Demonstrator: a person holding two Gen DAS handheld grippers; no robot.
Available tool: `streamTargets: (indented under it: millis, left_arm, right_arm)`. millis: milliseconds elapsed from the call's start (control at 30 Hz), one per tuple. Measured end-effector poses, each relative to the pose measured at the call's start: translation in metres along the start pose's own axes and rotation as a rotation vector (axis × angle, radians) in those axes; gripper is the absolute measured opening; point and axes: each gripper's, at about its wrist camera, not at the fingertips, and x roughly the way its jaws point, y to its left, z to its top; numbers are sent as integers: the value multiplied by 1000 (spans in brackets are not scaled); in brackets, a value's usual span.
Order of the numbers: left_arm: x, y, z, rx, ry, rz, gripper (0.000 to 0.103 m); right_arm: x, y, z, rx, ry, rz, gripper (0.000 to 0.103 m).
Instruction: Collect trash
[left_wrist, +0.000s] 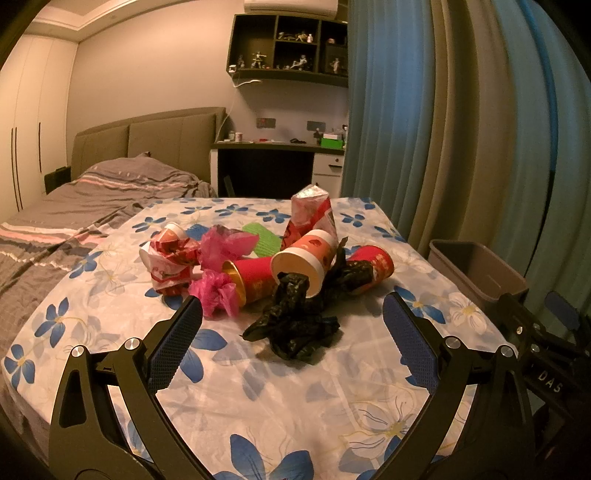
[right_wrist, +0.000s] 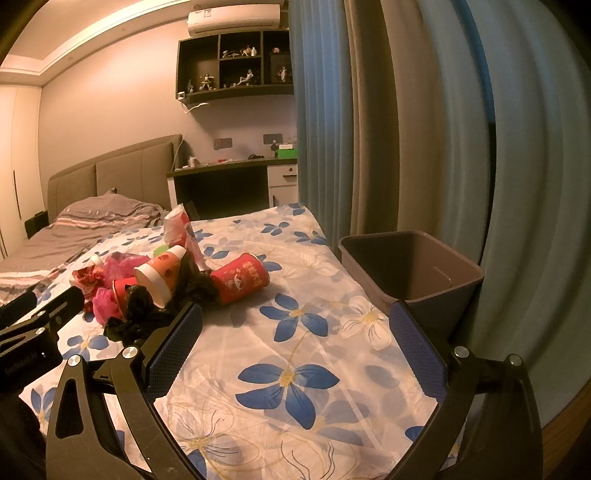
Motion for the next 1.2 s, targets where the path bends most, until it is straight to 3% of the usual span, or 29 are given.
streamTargets:
  millis: [1200]
  left_arm:
    - [1, -1, 0, -1, 3, 2, 97]
  right_arm:
    - [-1, -2, -2, 2, -1, 1, 98]
